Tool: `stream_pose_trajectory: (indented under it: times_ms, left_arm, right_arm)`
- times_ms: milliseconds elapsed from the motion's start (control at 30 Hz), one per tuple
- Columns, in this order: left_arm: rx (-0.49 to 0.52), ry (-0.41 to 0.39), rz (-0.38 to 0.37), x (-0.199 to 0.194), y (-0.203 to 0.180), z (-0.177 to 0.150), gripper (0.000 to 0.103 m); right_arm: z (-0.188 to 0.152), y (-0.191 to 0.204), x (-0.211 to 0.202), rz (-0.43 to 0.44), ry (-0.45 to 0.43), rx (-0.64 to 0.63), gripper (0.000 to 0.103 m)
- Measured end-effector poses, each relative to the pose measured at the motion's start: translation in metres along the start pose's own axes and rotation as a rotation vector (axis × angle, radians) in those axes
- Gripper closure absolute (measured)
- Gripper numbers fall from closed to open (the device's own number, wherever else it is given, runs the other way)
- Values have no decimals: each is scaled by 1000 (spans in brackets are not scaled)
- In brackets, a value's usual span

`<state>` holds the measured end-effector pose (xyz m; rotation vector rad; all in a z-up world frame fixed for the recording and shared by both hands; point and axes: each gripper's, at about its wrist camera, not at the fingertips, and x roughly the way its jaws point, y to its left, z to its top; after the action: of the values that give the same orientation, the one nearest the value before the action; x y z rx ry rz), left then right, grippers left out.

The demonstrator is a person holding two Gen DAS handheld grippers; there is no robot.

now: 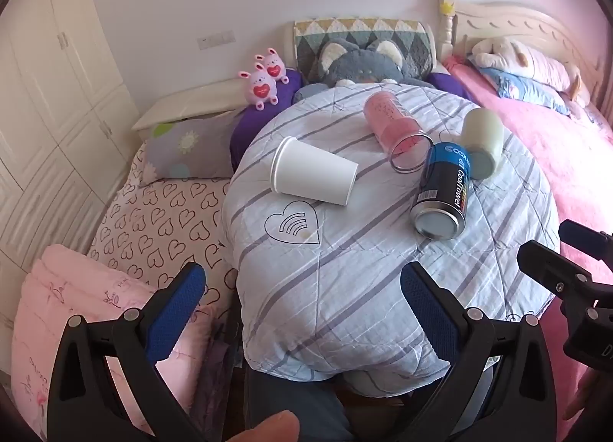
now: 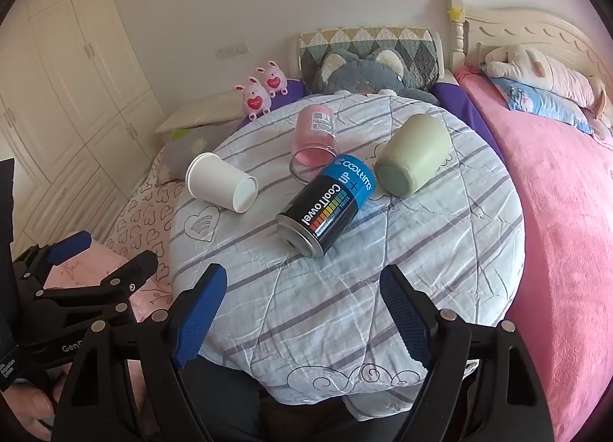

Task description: Flip cup upright

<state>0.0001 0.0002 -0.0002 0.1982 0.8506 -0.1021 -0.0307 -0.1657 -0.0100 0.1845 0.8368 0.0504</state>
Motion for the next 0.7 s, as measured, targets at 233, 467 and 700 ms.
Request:
stream_pose_trajectory:
  times_ms: [233,467,700]
  left_arm:
    - [-1,-4,4,0,0,0,0]
    - [-1,-4,3,0,0,0,0]
    - [-2,-5,3,0,0,0,0]
  right_arm:
    - [0,1,0,0,0,2,20]
    - [0,2,3,-1,0,1,20]
    - [0,3,6,-2,2,0,20]
